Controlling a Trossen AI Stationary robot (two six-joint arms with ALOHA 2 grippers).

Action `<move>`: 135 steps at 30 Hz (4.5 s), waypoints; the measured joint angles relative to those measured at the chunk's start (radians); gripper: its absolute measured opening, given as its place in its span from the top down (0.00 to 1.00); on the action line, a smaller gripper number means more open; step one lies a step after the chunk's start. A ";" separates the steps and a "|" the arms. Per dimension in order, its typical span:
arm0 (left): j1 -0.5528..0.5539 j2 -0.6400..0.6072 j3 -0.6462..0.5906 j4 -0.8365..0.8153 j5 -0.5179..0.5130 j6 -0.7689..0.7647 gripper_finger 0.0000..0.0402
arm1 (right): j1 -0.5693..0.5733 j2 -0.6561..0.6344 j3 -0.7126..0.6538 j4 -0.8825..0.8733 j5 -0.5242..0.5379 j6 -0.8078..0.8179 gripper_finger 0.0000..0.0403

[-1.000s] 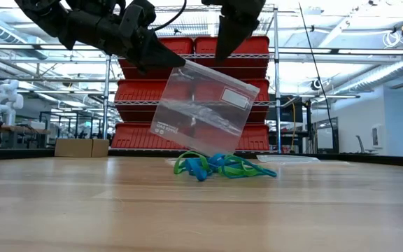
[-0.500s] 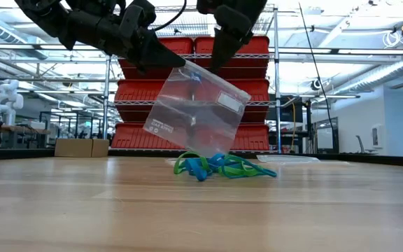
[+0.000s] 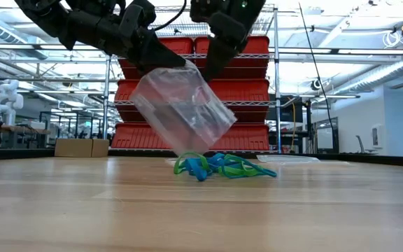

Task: Sort rubber bands
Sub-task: Open the top left transparent zip bag

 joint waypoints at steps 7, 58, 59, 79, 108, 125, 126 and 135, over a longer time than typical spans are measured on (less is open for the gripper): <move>0.000 0.000 0.000 -0.017 0.000 0.000 1.00 | 0.009 -0.026 0.000 -0.006 -0.012 0.017 1.00; -0.020 0.000 0.000 -0.051 0.001 -0.003 1.00 | 0.005 -0.043 -0.242 0.340 -0.036 0.090 1.00; -0.024 0.000 0.000 -0.048 0.001 -0.003 1.00 | 0.005 -0.043 -0.252 0.379 -0.037 0.090 1.00; -0.044 0.000 0.004 -0.024 0.001 -0.008 1.00 | 0.010 -0.043 -0.262 0.484 -0.081 0.177 0.64; -0.128 0.035 0.018 0.143 -0.087 -0.026 1.00 | 0.023 -0.111 -0.262 0.377 -0.139 0.106 1.00; -0.129 0.036 0.018 0.156 -0.091 -0.026 1.00 | 0.012 -0.080 -0.262 0.441 -0.142 0.208 0.91; -0.129 0.036 0.018 0.156 -0.091 -0.026 1.00 | 0.015 -0.080 -0.262 0.440 -0.142 0.211 0.88; -0.129 0.037 0.018 0.149 -0.090 -0.026 1.00 | 0.035 -0.081 -0.262 0.438 -0.142 0.187 0.47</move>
